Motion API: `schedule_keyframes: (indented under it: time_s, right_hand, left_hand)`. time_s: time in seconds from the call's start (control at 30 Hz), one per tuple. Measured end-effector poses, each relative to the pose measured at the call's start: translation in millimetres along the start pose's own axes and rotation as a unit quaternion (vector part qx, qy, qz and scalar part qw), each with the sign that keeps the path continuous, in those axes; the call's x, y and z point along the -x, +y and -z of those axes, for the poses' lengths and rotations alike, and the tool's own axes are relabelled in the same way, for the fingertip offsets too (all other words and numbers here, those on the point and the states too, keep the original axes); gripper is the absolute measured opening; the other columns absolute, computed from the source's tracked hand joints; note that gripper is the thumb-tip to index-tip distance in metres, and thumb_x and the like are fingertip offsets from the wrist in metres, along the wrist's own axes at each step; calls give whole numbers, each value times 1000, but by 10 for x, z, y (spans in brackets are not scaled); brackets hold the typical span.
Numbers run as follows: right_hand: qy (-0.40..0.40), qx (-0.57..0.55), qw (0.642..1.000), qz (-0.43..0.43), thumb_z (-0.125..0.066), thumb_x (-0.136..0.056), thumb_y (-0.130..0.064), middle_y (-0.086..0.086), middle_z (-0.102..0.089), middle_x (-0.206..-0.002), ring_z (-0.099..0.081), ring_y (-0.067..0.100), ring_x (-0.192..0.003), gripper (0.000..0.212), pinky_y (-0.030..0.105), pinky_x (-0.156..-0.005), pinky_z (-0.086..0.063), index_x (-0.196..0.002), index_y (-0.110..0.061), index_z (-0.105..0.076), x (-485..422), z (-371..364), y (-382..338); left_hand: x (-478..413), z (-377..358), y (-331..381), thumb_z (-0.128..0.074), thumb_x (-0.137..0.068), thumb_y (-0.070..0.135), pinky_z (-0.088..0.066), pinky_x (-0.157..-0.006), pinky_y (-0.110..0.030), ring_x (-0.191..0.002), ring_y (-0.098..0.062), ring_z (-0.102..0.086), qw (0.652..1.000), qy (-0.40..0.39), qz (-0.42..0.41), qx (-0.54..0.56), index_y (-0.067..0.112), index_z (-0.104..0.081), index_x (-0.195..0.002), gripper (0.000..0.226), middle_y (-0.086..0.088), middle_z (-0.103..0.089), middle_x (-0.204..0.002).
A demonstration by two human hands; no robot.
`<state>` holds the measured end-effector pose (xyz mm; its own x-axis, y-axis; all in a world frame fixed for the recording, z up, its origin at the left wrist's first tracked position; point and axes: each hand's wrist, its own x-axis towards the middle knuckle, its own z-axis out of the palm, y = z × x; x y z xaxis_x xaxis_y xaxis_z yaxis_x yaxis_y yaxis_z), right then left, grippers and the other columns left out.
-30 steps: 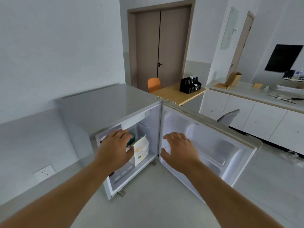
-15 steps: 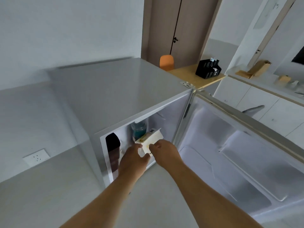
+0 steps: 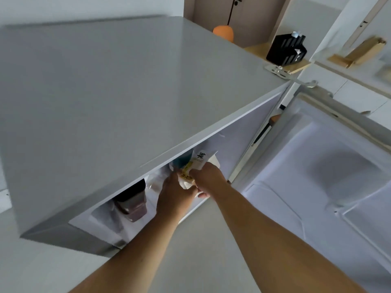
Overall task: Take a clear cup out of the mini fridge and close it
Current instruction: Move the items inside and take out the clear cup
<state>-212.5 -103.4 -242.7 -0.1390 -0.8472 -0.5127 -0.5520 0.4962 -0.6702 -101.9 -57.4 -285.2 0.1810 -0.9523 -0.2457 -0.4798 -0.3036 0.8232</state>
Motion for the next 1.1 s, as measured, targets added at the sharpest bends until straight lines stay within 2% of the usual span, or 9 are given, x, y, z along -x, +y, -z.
schedule_keyframes:
  time_s: [0.17, 0.27, 0.4, 0.67, 0.8, 0.87, 0.93, 1.0, 1.1]
  right_hand:
    - [44, 83, 995, 36, -48, -98, -21, 8, -61, -102, -73, 32, -62, 27, 38, -46, -63, -124, -24, -50, -80, 203, 110]
    - [103, 179, 975, 80, -48, -99, -20, 14, -61, -104, -69, 35, -76, 23, 37, -57, -59, -122, -21, -49, -224, 386, 188]
    - [148, 172, 965, 130, -52, -98, -12, 15, -61, -120, -63, 33, -100, 33, 28, -70, -42, -131, -16, -55, -500, 479, 193]
    - [191, 93, 955, 206, -55, -97, -7, 7, -58, -129, -58, 18, -91, 36, 28, -78, -49, -129, -20, -61, -739, 326, 52]
    - [221, 100, 941, 235, -62, -90, -16, 3, -60, -127, -59, 20, -95, 40, 31, -74, -50, -129, -21, -56, -539, 325, 96]
    - [273, 181, 892, 311, -70, -87, -23, 4, -60, -132, -58, 25, -110, 49, 37, -86, -53, -133, -20, -55, -387, 278, 91]
    - [290, 222, 855, 369, -76, -84, -31, 6, -62, -135, -56, 31, -119, 55, 44, -98, -51, -135, -18, -57, -266, 213, -2]
    - [270, 234, 850, 387, -77, -82, -43, 9, -61, -137, -55, 34, -122, 64, 48, -101, -49, -137, -16, -56, -229, 146, -145]
    - [177, 256, 883, 350, -76, -80, -61, 12, -55, -141, -49, 35, -127, 85, 48, -102, -49, -146, -15, -48, -299, 57, -349]
  left_hand:
    - [120, -220, 22, -83, -74, 32, -49, -82, -22, -112, -9, -58, 992, -31, 38, 114, 36, -53, -114, 50, 17, -62, -116]
    - [90, -417, 157, -82, -64, 38, -54, -89, -30, -106, -4, -61, 963, -87, 93, 238, 37, -54, -115, 58, 13, -63, -119]
    - [-154, -596, 312, -78, -62, 30, -52, -105, -44, -118, -17, -63, 926, -105, 128, 339, 24, -52, -133, 76, -5, -63, -134]
    - [-452, -638, 295, -78, -80, 22, -46, -97, -36, -126, -17, -59, 919, -73, 115, 370, 31, -48, -136, 65, -2, -60, -140]
    - [-279, -462, 288, -64, -81, 22, -48, -108, -46, -124, -25, -63, 912, -91, 134, 376, 20, -52, -139, 59, -8, -65, -134]
    - [-178, -364, 247, -59, -88, 22, -60, -91, -37, -110, -26, -71, 915, -46, 141, 374, 18, -63, -122, 35, 2, -76, -112]
    - [-97, -251, 227, -54, -101, 18, -61, -71, -24, -90, -17, -77, 924, 71, 141, 348, 21, -68, -106, 15, 12, -79, -94]
    - [-88, -154, 256, -49, -104, 20, -60, -78, -29, -93, -20, -76, 912, 144, 139, 358, 16, -66, -117, 22, 1, -75, -113]
    - [-185, -30, 379, -51, -101, 23, -60, -88, -39, -101, -27, -74, 884, 189, 131, 407, 17, -61, -125, 27, -6, -69, -124]
